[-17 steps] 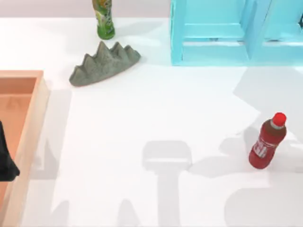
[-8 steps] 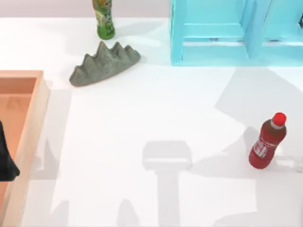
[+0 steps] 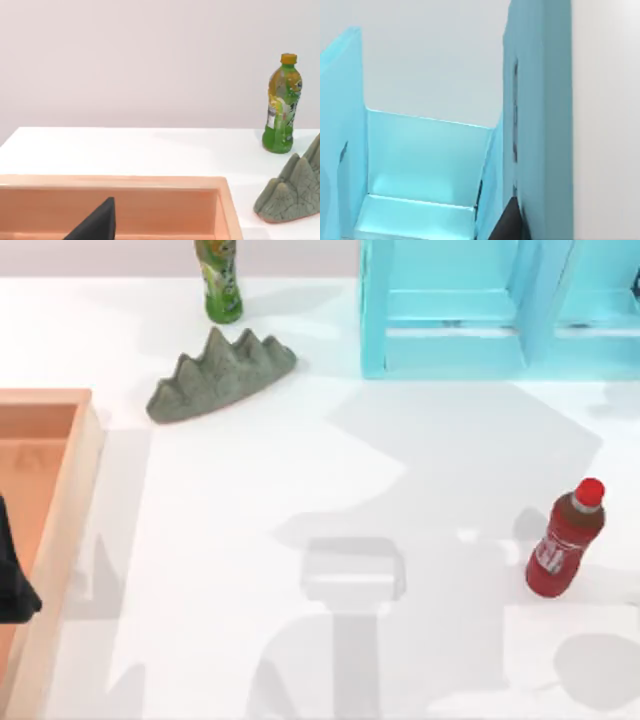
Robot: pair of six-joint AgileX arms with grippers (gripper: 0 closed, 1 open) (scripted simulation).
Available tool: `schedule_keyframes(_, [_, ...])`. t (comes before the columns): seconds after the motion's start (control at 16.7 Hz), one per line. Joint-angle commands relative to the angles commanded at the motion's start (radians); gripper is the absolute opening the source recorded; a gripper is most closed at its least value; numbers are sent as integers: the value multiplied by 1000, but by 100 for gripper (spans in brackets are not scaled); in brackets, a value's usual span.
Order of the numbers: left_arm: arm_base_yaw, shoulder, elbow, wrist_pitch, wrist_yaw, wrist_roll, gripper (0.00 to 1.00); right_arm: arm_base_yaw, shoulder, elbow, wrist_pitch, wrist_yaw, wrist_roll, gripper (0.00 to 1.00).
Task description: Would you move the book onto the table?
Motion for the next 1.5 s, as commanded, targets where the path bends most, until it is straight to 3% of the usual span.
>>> schedule_keyframes(0.54, [0, 0, 0, 0, 0, 0, 100, 834, 190, 44, 6, 730, -434, 0])
schedule_keyframes(0.84, [0, 0, 0, 0, 0, 0, 100, 1226, 352, 34, 51, 1051, -677, 0])
schedule_keyframes(1.14, [0, 0, 0, 0, 0, 0, 100, 1424, 478, 11, 75, 1210, -820, 0])
schedule_keyframes(1.5, [0, 0, 0, 0, 0, 0, 100, 1434, 491, 4, 76, 1216, -823, 0])
